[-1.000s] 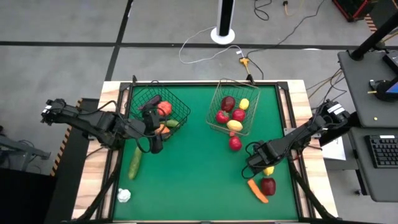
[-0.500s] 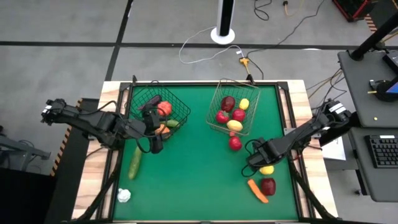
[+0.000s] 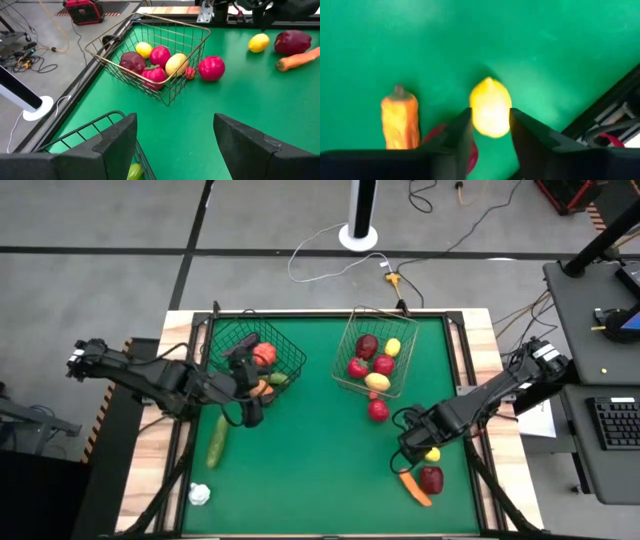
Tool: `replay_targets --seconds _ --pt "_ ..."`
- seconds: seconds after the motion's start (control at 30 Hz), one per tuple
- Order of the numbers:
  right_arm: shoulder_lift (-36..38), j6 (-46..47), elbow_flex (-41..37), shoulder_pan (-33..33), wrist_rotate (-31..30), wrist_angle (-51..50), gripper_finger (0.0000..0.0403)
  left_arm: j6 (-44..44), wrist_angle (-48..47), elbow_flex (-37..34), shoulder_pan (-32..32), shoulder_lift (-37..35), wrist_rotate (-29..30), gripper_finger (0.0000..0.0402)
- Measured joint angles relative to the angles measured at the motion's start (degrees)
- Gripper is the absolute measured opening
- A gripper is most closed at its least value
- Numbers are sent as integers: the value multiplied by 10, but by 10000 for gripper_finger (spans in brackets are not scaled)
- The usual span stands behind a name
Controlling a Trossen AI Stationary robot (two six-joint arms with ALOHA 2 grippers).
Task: Sort produce into baskets
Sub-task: Put the yellow lemon into the gold wire basket
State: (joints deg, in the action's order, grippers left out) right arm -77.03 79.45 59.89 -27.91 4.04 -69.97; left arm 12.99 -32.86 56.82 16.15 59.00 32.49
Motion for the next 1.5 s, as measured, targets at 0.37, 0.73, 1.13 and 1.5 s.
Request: replay_targets --seconds 0.37,0.73,1.13,1.5 --pt "-10 39 -57 0 56 60 287 0 -4 0 0 41 0 244" --pt "-38 24 -95 0 65 89 318 2 -2 0 0 65 0 244" --pt "-45 16 -122 0 65 124 227 2 -1 0 0 65 -1 244" --pt "-44 31 -123 0 56 112 131 11 -1 0 1 65 -2 244"
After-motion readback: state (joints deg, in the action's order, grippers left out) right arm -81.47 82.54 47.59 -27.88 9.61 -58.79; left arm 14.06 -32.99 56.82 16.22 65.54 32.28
